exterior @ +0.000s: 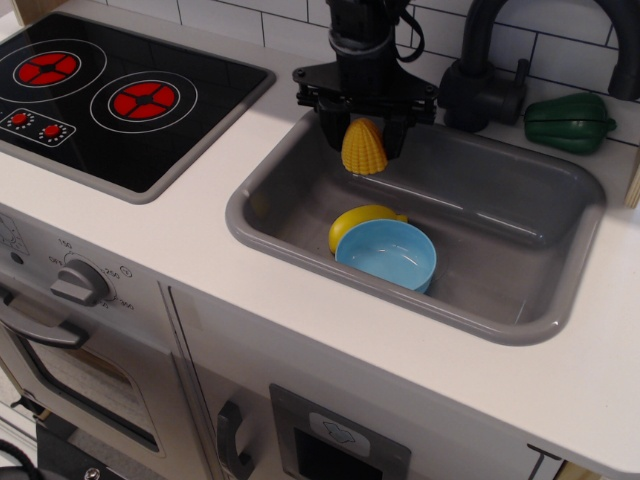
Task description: Put corn in bowl sink
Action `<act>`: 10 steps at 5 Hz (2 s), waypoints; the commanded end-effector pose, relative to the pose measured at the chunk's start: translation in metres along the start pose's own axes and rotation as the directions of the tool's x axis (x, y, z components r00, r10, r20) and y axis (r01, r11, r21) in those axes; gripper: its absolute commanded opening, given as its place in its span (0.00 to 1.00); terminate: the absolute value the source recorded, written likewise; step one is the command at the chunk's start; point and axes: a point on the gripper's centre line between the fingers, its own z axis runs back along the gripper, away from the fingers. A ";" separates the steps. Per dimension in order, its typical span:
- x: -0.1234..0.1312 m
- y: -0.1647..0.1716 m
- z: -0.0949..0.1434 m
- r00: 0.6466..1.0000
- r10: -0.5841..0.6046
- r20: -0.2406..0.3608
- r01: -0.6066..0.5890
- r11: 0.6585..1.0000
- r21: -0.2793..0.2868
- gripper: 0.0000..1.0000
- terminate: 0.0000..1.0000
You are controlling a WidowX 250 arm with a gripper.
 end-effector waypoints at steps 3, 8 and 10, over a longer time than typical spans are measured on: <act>-0.045 -0.020 0.002 1.000 -0.024 0.004 0.024 1.000 0.018 0.00 0.00; -0.044 -0.020 -0.011 1.000 0.016 -0.018 -0.015 0.999 0.052 1.00 0.00; -0.028 -0.018 0.022 0.992 0.121 -0.027 -0.120 0.992 0.035 1.00 0.00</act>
